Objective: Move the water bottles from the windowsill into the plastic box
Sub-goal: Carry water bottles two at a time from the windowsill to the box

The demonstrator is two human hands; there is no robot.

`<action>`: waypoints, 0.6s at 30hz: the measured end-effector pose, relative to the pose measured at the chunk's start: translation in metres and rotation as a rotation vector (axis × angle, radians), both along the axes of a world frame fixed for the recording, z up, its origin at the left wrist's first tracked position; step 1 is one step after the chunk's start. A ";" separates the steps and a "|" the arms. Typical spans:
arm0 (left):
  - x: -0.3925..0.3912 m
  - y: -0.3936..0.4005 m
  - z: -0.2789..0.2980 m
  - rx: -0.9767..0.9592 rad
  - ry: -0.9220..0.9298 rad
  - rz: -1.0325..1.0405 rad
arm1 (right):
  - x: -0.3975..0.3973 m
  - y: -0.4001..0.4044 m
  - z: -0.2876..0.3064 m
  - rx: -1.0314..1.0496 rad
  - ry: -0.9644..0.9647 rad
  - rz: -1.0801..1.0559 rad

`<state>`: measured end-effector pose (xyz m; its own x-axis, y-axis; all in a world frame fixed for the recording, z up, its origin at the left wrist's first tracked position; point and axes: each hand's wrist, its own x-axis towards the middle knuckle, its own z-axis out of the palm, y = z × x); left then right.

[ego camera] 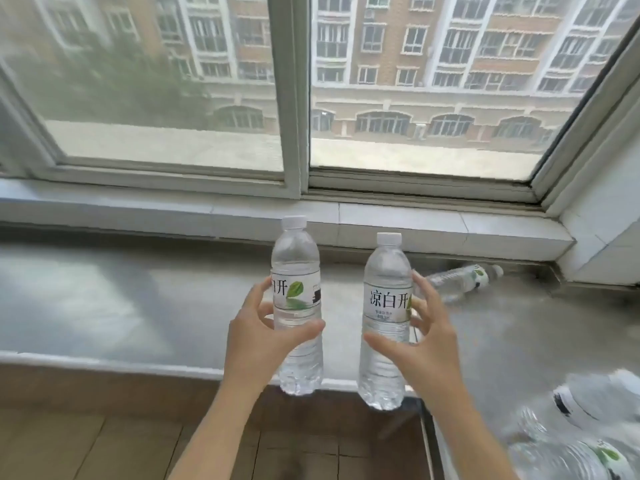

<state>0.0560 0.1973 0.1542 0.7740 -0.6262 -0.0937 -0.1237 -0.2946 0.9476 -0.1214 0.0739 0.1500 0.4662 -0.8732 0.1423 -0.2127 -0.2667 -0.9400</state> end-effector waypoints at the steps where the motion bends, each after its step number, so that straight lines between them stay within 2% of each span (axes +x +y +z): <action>1: 0.004 0.017 0.003 -0.001 -0.007 0.046 | 0.011 0.009 0.003 -0.013 0.005 0.053; 10: 0.047 0.178 0.011 -0.051 -0.002 0.467 | 0.123 0.113 0.026 -0.037 -0.025 0.499; 18: 0.067 0.359 0.017 -0.070 -0.021 0.825 | 0.219 0.272 0.034 -0.018 -0.058 0.903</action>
<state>0.1231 0.5566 0.1714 0.9886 0.1400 -0.0558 0.0885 -0.2391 0.9670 0.0975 0.3462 0.1836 0.9645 -0.1760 0.1969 0.1321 -0.3240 -0.9368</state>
